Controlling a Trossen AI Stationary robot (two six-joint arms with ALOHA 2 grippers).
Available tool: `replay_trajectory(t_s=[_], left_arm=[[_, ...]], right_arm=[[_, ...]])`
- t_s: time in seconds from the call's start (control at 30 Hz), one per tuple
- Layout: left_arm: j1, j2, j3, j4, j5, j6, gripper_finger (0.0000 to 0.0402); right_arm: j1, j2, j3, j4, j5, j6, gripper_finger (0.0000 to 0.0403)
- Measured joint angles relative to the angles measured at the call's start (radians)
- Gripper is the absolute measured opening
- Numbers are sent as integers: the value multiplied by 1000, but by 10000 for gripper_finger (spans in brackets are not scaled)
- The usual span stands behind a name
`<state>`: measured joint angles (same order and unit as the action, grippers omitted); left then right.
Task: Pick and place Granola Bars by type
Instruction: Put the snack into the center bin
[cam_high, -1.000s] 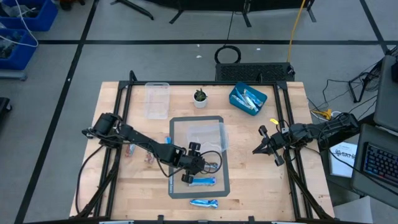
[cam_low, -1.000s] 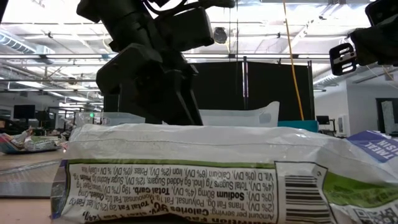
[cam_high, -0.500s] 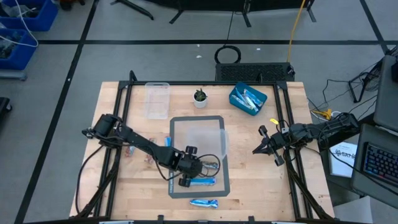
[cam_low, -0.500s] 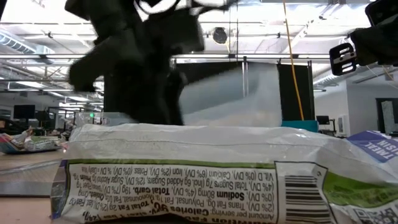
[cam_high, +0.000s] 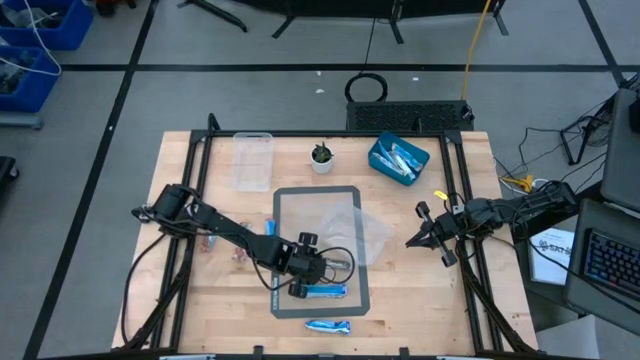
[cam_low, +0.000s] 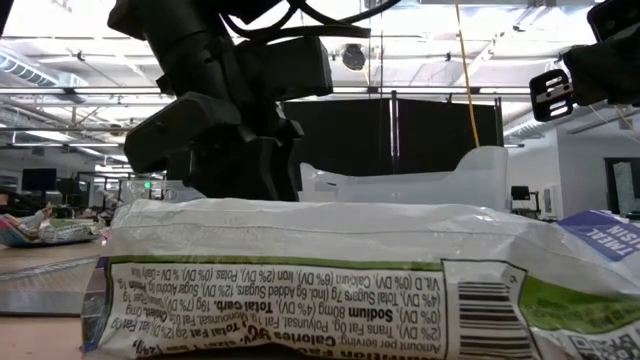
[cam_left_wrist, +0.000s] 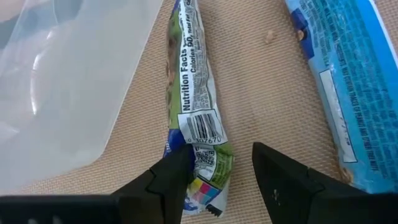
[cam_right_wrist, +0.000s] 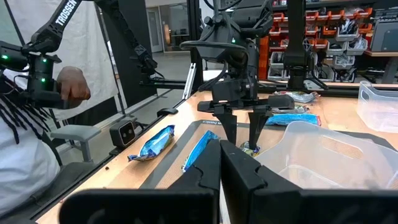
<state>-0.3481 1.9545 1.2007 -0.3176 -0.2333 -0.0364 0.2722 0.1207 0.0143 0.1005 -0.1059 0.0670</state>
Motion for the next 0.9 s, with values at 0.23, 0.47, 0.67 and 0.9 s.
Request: replay_trajectory(t_s=[0.23,0.47,0.67,0.9], left_arm=[[10,-1,1,0,-5,-50,184],[12,-2,2,-28,-38,-82,115],[-4,-4,3,-31,-23,-99,23],[-75,-17,3,-66,-55,-47,20]], right_arm=[[0,0,0,0,0,0,0],[0,0,0,0,0,0,0],[0,0,0,0,0,0,0],[0,0,0,0,0,0,0]])
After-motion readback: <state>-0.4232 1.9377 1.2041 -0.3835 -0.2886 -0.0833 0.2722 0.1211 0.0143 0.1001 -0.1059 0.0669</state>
